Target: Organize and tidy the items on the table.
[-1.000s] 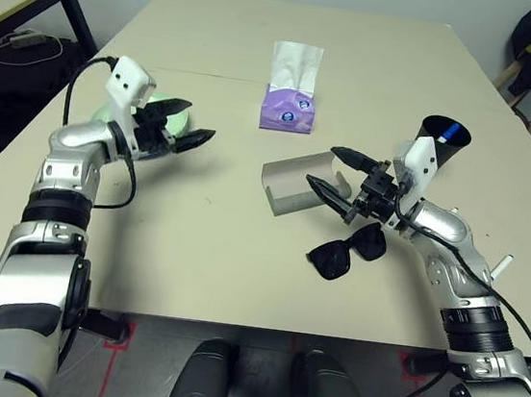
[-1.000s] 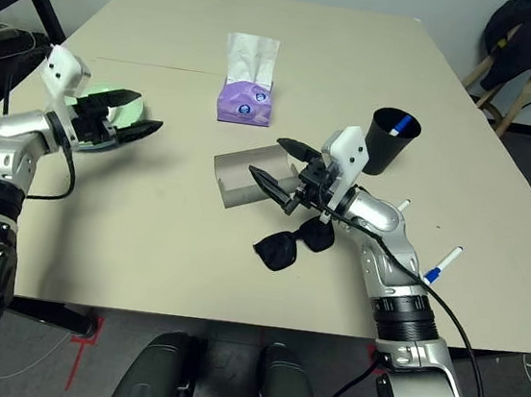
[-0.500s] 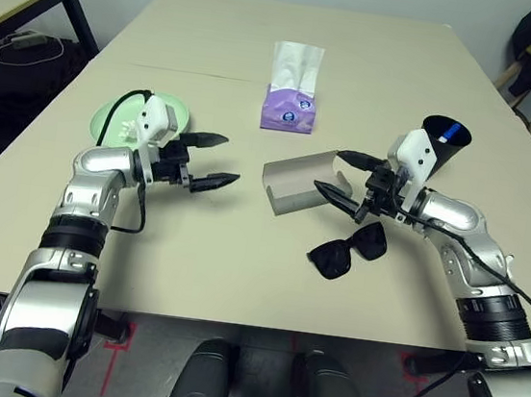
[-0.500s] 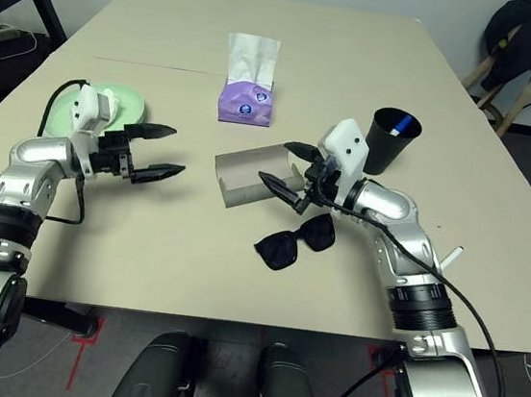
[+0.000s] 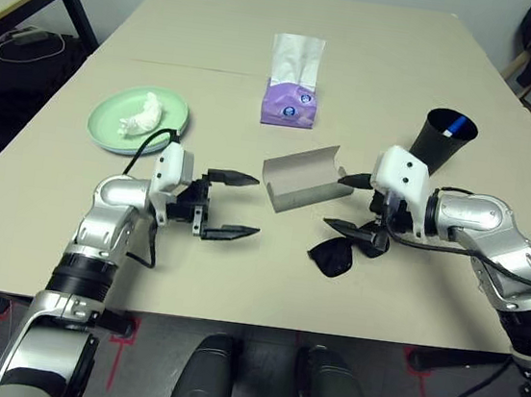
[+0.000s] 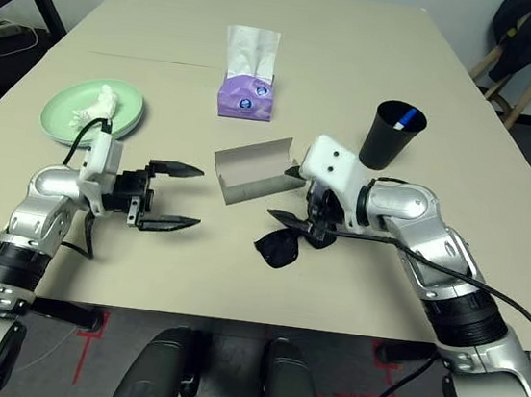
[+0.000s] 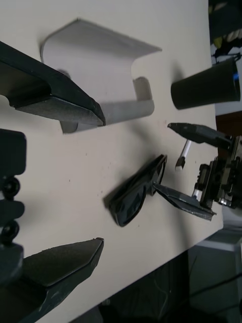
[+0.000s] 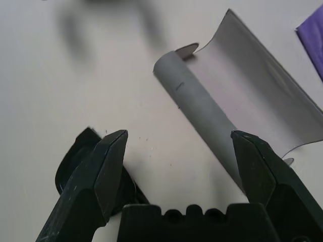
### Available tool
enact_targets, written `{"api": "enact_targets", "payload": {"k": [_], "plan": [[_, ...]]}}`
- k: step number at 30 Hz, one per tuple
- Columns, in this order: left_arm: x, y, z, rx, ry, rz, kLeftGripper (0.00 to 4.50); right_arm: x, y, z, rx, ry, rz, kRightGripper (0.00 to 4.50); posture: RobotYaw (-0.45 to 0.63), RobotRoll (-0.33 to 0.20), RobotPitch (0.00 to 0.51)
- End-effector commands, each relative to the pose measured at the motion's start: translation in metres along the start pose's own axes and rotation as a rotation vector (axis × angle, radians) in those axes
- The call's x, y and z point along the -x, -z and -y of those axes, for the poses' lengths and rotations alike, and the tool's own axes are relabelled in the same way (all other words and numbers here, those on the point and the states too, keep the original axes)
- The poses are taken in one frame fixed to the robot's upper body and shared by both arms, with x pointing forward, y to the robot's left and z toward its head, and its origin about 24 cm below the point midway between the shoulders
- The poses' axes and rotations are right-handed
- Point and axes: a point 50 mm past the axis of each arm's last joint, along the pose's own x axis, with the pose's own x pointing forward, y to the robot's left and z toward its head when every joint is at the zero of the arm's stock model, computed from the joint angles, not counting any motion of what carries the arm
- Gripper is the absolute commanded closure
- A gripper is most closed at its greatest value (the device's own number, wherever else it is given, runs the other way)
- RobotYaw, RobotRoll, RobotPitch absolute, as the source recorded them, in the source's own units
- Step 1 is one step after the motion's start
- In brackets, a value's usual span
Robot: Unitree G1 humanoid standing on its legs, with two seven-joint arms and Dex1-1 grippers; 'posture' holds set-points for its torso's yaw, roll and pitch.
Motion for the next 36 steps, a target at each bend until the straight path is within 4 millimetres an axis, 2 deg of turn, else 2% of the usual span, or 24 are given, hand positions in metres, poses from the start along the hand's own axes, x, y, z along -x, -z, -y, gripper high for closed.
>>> {"api": "enact_targets", "payload": {"k": [1,3,6,17,22,28,36], "plan": [[-0.003,0.000,0.004,0.004,0.039,-0.004,0.02,0.005,-0.008,0.001,0.123,-0.051,-0.061,0.00,0.09,0.000,0.170],[-0.003,0.001,0.002,0.007,0.033,-0.006,0.02,0.009,-0.011,0.007,0.228,-0.077,-0.150,0.00,0.08,0.000,0.171],[-0.005,0.002,0.001,0.001,0.018,-0.004,0.02,0.013,-0.014,0.011,0.299,-0.116,-0.224,0.00,0.09,0.000,0.174],[-0.008,0.003,0.006,0.000,-0.016,0.010,0.02,0.027,-0.032,0.002,0.440,-0.259,-0.379,0.00,0.11,0.000,0.189],[-0.009,0.002,0.005,0.004,-0.026,0.015,0.02,0.019,-0.032,0.000,0.540,-0.300,-0.425,0.00,0.11,0.000,0.189],[-0.011,0.002,0.004,0.001,-0.029,0.014,0.02,0.009,-0.023,-0.004,0.577,-0.336,-0.471,0.00,0.11,0.000,0.190],[-0.012,0.003,0.007,0.005,-0.029,0.009,0.02,-0.003,-0.029,-0.009,0.611,-0.351,-0.469,0.00,0.12,0.000,0.188]]}}
